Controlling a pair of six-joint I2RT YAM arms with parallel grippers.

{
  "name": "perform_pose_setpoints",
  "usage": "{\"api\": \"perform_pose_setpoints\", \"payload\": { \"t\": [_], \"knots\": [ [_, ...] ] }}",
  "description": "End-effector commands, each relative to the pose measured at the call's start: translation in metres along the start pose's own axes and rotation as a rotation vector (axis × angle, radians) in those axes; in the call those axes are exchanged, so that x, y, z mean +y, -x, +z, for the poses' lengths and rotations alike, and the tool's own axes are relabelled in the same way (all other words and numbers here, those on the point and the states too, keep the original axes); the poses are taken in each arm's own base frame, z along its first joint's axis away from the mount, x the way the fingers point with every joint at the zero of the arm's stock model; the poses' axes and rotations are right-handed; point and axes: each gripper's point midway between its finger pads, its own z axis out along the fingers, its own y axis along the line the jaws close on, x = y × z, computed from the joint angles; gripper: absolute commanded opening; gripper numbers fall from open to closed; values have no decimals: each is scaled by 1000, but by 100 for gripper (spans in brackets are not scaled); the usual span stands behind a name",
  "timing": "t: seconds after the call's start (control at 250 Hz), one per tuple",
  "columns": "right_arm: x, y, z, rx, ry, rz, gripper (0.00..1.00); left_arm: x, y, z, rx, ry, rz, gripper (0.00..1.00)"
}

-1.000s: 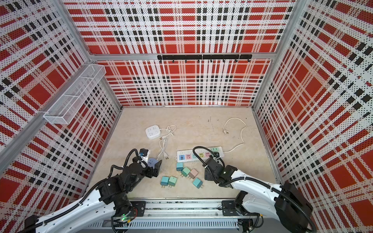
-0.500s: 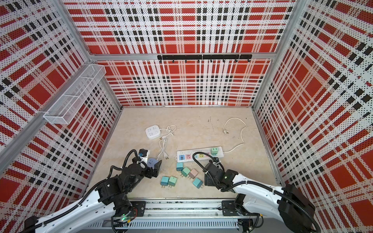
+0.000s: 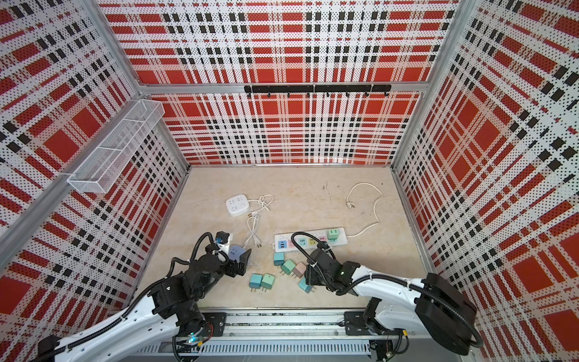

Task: Insert plugs into power strip
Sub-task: Rotate the plug at the bottom-center of the table.

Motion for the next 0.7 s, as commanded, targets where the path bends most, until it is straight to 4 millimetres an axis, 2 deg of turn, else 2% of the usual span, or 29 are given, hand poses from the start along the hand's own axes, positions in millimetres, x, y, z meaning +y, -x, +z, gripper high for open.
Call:
{"api": "perform_pose_setpoints", "payload": {
  "t": [0.0,0.116,0.244,0.372,0.452,0.528,0.696],
  "knots": [
    [14,17,-1,-48,9,-14,65,1,3,0,-20,10,-10,100],
    [16,25,-11,-65,-10,-38,65,1,2,0,-20,8,-9,99],
    [10,35,-33,-120,-33,-54,69,0,3,0,-23,2,-9,99],
    [-3,49,-60,-219,-68,-69,85,-1,3,0,-22,-1,-5,99],
    [-12,57,-70,-276,-86,-78,94,-1,3,0,-20,-2,-3,100],
    [-24,63,-73,-297,-112,-57,100,-2,2,0,-19,-2,-3,100],
    [-41,67,-60,-257,-117,-28,100,-3,2,1,-15,-3,1,99]
  ]
}}
